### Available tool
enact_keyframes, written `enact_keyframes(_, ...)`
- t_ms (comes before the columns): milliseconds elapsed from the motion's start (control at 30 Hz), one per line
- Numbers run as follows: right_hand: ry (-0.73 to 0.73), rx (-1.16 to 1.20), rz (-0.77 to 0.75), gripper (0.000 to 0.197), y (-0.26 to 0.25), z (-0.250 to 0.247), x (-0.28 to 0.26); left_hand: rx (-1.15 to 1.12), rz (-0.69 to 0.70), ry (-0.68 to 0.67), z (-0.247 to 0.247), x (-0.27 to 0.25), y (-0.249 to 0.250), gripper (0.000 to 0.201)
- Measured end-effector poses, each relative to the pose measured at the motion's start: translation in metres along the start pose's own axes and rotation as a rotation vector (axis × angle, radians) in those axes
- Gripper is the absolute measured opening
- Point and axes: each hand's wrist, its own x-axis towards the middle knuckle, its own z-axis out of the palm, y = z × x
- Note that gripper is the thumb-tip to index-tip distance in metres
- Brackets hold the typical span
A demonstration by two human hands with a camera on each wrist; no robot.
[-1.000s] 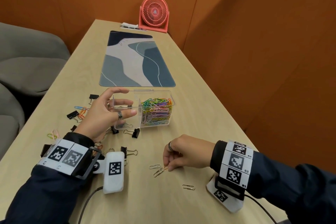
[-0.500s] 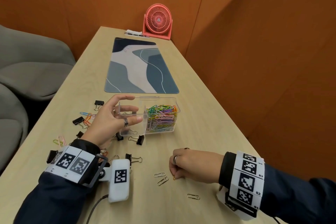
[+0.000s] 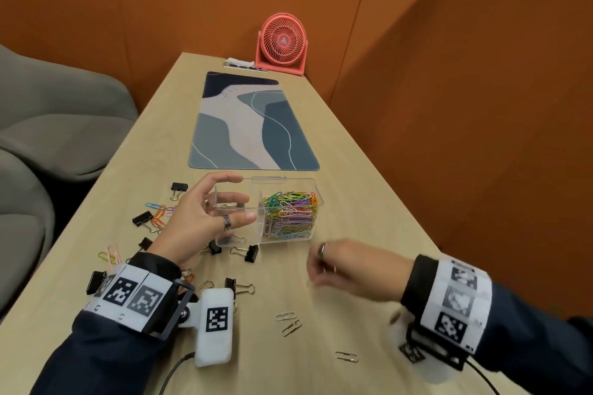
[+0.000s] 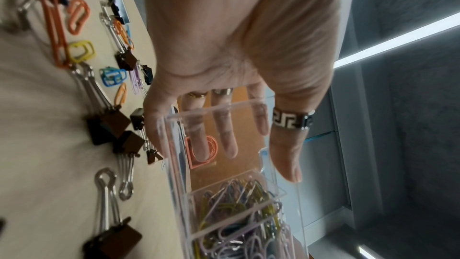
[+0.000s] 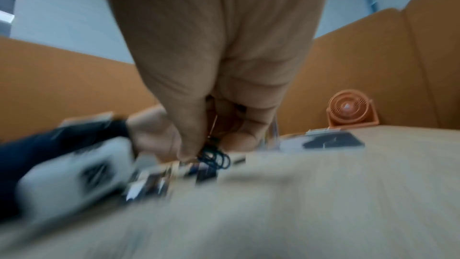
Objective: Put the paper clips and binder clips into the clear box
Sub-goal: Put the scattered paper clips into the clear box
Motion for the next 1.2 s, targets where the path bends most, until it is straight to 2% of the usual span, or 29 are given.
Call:
enact_keyframes(133, 0.372, 0.031, -0.054, 0.004, -0.007, -0.049, 0.018, -0.009, -0.013, -0.016, 0.002, 0.000, -0.002, 0.057)
enact_keyframes(233, 0.495, 0.026, -0.035, 0.002, -0.015, -0.062, 0.044, -0.005, -0.015, -0.036, 0.003, 0.000, -0.003, 0.058)
enact_keyframes(467, 0.405, -0.199, 0.037, 0.016, -0.023, -0.051, 0.070, -0.014, 0.000, -0.028, 0.004, 0.000, -0.003, 0.058)
enact_keyframes(767, 0.344, -0.246, 0.040, 0.030, -0.023, -0.050, 0.060, 0.001, -0.005, -0.027, 0.003, 0.002, -0.005, 0.063)
enact_keyframes(967, 0.320, -0.321, 0.077, 0.029, -0.018, -0.049, 0.060, -0.001, 0.004, -0.026, 0.004, 0.000, -0.003, 0.058)
enact_keyframes(1200, 0.273, -0.505, -0.007, 0.043, -0.015, -0.043, 0.065, -0.009, -0.007, -0.019, 0.004, 0.001, -0.005, 0.062)
